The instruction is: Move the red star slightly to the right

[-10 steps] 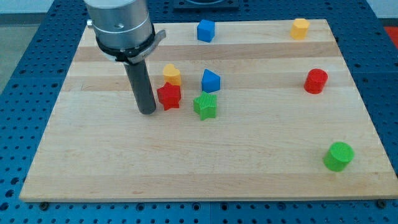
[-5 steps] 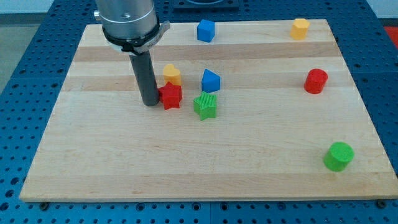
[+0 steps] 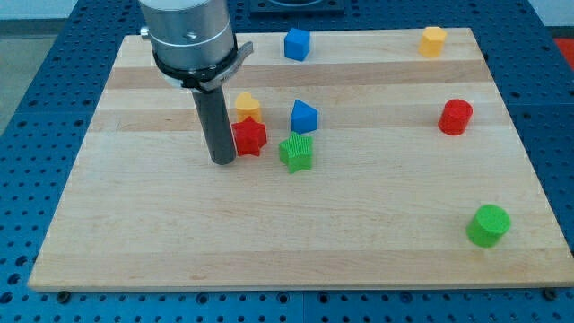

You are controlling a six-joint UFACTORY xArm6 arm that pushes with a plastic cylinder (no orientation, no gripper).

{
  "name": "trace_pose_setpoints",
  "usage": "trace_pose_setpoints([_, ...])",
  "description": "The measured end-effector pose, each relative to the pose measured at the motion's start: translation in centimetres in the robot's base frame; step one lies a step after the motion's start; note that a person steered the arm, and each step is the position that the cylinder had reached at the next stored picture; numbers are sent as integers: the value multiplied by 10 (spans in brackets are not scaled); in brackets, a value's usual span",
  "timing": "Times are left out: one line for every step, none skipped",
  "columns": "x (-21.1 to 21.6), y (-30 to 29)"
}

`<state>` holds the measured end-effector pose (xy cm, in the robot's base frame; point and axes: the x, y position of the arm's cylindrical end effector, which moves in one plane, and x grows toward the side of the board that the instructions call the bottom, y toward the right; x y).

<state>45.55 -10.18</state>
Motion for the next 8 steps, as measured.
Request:
trace_pose_setpoints([0, 4])
trace_pose_setpoints([0, 12])
trace_pose_setpoints([0, 16])
trace_pose_setpoints([13, 16])
trace_pose_setpoints([37, 16])
trace_pose_setpoints([41, 16])
trace_pose_setpoints([41, 16])
trace_pose_setpoints([40, 16])
